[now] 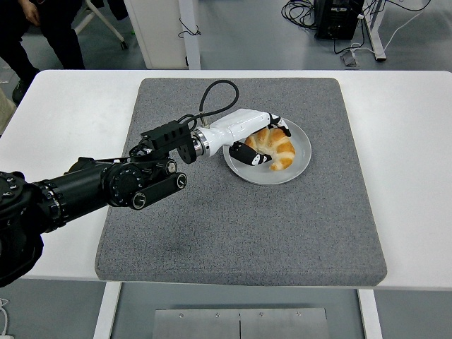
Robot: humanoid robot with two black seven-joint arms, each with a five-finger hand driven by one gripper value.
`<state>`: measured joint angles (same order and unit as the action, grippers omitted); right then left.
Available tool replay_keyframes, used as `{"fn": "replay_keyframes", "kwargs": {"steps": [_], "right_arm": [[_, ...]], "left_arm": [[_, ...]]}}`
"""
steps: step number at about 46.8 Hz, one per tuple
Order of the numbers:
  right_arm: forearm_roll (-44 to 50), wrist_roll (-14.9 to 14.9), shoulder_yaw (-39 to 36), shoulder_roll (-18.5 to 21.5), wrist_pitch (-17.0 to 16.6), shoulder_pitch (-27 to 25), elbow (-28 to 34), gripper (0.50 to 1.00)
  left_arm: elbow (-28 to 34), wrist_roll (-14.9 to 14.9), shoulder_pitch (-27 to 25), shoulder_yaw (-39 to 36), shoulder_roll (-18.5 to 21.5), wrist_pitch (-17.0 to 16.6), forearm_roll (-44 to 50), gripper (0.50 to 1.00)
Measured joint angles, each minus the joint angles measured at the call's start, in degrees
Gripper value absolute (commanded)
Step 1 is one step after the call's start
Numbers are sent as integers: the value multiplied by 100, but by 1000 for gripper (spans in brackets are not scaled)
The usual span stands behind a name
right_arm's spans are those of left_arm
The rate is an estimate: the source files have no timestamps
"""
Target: Place the bread on the plate
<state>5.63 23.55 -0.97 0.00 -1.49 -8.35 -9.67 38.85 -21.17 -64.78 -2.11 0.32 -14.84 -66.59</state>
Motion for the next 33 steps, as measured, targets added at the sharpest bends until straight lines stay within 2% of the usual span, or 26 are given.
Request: {"fn": "replay_keyframes", "kwargs": {"steps": [33], "right_arm": [[1,0,0,0,0,4,0,1000]], "left_arm": [[-350,-72,174,-9,-32,-2,14,500]]}}
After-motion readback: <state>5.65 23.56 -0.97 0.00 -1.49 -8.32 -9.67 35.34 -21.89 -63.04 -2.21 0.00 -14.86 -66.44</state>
